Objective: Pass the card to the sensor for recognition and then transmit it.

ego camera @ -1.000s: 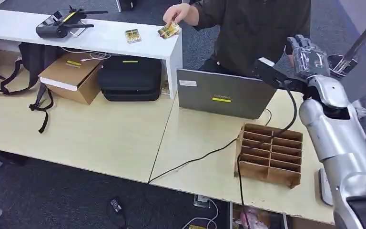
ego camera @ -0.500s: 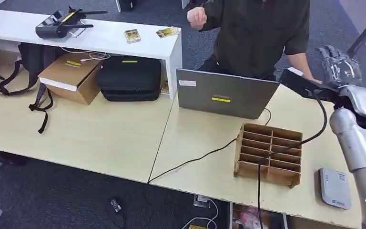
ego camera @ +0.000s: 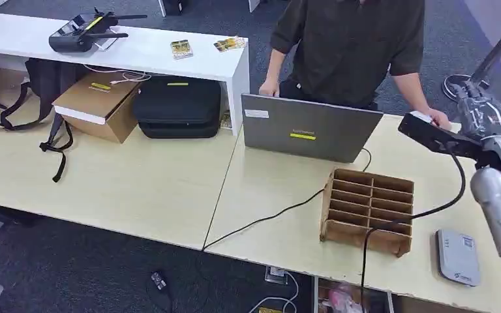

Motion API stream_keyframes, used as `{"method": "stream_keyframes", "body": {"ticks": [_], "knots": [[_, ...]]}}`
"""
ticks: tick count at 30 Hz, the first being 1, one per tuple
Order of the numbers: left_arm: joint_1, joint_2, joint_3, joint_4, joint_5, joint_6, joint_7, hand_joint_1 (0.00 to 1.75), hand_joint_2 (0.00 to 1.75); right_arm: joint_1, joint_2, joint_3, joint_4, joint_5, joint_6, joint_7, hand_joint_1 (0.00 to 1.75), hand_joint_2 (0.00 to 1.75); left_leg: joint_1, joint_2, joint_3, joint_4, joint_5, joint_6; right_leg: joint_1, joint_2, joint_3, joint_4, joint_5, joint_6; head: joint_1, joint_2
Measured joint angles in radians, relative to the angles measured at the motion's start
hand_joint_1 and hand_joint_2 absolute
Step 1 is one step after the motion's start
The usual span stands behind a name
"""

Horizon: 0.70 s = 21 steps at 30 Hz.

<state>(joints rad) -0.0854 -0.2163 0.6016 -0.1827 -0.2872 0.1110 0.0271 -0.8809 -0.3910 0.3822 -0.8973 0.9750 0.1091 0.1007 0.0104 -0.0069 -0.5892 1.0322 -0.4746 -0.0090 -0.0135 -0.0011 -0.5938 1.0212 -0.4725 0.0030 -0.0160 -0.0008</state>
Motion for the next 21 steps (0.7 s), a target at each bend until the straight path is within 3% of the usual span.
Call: {"method": "stream_keyframes", "body": {"ticks": [21], "knots": [[0.012, 0.0, 0.012, 0.0, 0.017, 0.0, 0.0, 0.0, 0.0, 0.16, -0.02, -0.06, -0.154, -0.001, 0.0, 0.038, 0.0, 1.75, 0.0, 0.0, 0.0, 0.0, 0.0, 0.0, 0.0, 0.0, 0.0, 0.0, 0.0, 0.0, 0.0, 0.0]]}}
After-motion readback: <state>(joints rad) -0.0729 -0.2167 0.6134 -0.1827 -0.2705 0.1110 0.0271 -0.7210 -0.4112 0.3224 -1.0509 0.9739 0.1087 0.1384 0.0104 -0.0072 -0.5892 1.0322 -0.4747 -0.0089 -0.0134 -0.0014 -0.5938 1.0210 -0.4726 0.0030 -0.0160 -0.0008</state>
